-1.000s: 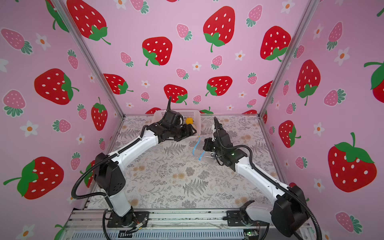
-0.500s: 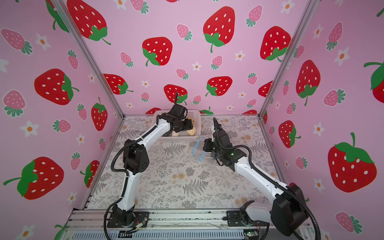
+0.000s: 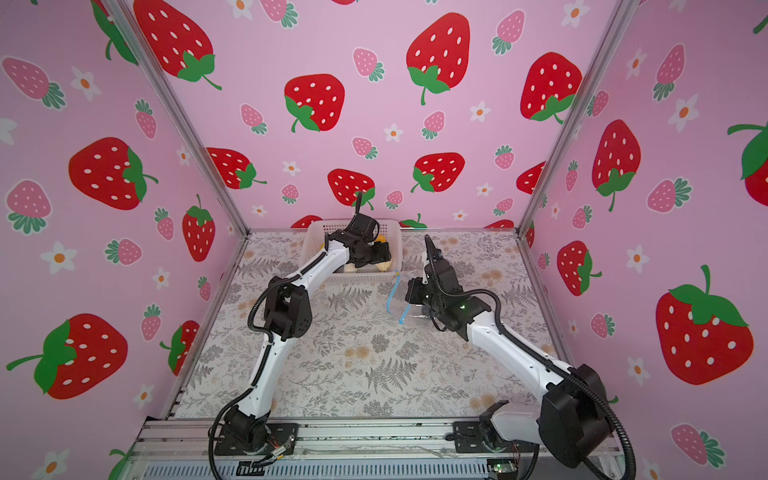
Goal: Place the food in the zip-top bag and seal the zipper
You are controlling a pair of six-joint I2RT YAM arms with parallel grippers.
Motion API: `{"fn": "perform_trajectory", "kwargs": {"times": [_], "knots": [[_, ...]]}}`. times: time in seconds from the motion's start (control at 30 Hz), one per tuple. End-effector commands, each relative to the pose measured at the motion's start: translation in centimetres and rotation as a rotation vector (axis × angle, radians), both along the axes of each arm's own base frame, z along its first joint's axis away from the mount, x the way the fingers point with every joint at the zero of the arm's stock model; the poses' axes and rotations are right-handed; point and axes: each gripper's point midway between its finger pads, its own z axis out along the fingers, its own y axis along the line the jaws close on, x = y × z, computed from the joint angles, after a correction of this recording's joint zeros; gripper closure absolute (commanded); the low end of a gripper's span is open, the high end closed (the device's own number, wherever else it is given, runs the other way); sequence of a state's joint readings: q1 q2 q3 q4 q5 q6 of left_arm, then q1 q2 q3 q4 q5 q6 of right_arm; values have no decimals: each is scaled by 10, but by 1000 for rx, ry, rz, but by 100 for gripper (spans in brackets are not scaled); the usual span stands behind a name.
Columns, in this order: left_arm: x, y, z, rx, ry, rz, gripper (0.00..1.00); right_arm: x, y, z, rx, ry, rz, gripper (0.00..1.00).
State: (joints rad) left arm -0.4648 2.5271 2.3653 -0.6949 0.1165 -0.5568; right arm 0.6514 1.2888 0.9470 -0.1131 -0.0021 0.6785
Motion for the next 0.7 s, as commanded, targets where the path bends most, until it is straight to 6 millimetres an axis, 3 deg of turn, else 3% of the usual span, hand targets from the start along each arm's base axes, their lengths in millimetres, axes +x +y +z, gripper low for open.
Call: {"fn": "perform_trajectory", "kwargs": {"times": [0.0,0.2,0.47,0.67], "knots": [[19,-2,10,-41,-49,32,10,6,4,16,17,-30,9,95],[31,-8,-3,-70,-60,57,11,8,4,17,12,-32,7,95],[39,-7,-9,-85,-66,76,25,9,4,18,13,-33,7,95],[38,-7,-1,-93,-69,76,34,9,5,18,13,-35,9,95]]}}
